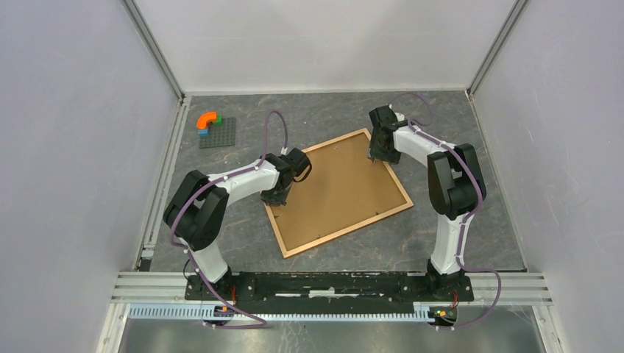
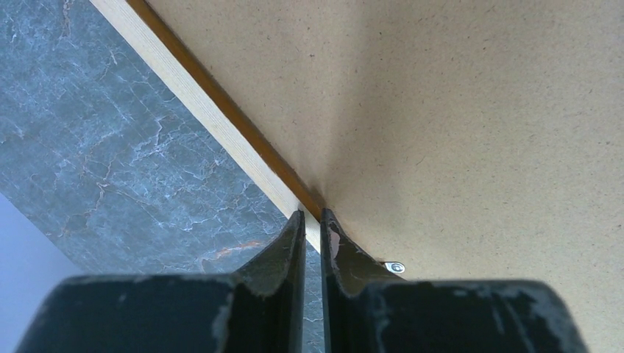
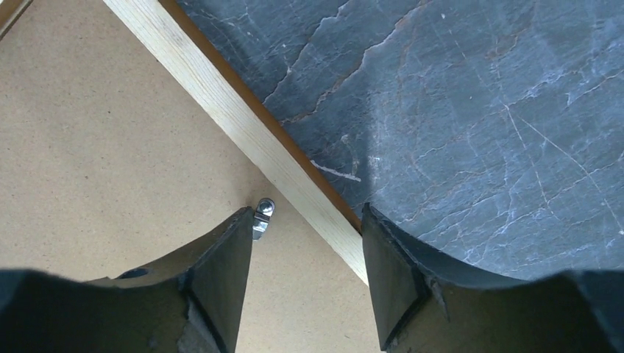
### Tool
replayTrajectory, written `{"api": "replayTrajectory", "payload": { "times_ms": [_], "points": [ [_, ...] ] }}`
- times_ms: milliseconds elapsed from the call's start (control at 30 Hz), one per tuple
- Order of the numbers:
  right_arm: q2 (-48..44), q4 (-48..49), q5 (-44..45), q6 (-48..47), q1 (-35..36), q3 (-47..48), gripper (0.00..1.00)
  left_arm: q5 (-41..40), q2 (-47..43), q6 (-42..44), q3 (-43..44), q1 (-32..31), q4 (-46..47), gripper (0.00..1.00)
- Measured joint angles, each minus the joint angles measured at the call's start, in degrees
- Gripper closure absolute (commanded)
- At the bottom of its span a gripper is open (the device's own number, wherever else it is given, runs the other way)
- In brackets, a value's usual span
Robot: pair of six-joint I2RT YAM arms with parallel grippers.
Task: Put the photo into the frame
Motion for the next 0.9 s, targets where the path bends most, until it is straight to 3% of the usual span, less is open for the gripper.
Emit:
{"api": "replayTrajectory", "payload": {
  "times_ms": [367,633,800,900],
  "points": [
    [-0.4,1.8,0.3,-5.0,0.4,-1.2,0.51,-0.1,0.0,0.0,0.1,0.0,0.1,0.98],
    [-0.6,4.1,0.4,-12.4,0.5,-1.8,0.69,-0.2,0.0,0.0,0.1,0.0,0.1,0.98],
    [-0.7,6.0,0.4,-18.5,0.4,-2.1,0.87,-0.3,0.0,0.0,0.1,0.0,0.2,0.98],
    [-0.9,7.0,-0.4,-22.4,0.3,-2.7,0.88,-0.3,0.0,0.0,0.1,0.0,0.3,0.98]
  ]
}}
